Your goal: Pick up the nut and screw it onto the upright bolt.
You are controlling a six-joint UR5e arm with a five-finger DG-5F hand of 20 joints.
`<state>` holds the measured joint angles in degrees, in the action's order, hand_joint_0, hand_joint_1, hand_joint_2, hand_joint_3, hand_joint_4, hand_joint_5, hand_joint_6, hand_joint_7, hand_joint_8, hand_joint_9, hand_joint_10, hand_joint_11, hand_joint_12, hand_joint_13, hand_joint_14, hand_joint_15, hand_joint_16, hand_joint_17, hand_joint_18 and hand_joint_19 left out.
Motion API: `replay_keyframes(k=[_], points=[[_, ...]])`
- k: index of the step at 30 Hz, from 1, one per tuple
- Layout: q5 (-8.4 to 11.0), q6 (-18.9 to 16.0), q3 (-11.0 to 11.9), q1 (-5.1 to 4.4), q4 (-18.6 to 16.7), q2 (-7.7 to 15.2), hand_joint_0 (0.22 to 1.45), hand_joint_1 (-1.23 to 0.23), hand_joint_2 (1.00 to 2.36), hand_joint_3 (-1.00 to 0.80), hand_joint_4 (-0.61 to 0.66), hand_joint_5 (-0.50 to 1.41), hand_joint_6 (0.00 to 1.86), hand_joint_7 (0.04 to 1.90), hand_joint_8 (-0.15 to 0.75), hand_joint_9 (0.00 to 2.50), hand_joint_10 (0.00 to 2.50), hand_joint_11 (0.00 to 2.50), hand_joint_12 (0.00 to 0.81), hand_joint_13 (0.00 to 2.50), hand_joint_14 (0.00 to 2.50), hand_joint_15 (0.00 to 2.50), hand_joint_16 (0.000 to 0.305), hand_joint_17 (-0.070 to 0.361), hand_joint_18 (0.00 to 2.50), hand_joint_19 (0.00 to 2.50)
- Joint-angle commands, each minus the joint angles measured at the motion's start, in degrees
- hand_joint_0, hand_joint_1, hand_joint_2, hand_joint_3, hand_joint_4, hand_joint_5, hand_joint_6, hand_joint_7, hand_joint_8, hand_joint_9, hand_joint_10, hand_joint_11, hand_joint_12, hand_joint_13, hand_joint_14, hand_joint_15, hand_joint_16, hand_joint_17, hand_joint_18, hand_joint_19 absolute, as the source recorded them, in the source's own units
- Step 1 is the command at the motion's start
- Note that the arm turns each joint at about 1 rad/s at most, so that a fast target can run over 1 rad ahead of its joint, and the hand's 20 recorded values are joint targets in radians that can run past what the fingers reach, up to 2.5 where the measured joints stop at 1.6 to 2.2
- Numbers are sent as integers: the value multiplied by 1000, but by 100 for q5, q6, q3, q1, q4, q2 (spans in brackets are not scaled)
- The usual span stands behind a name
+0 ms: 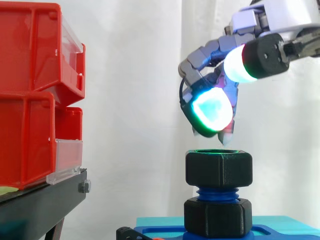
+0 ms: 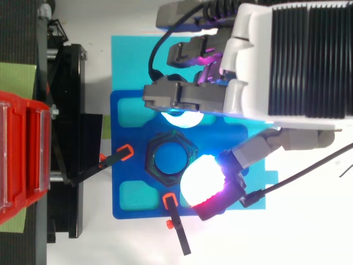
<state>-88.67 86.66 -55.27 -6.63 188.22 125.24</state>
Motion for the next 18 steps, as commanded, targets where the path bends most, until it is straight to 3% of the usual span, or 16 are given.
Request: replay_keyframes(k=[1,8,13,18], points=[[-2,18,122,4,13,0,511,-260,1000,-500,201,4,502,1500,266,1094,0,0,172,838,0,0,7,15,380,0],[7,27,122,-49,-154,9,507,-263,1000,-500,250,-45,504,1161,265,1077,0,0,180,836,0,0,10,22,401,0],[25,-9,-212,-137,-515,18,502,-266,1000,-500,252,-81,503,918,248,1022,0,0,188,806,0,0,13,29,395,0],[34,-140,-573,-242,-1156,18,489,-256,1000,-500,187,-118,501,642,197,830,0,0,192,668,0,0,18,41,268,0]])
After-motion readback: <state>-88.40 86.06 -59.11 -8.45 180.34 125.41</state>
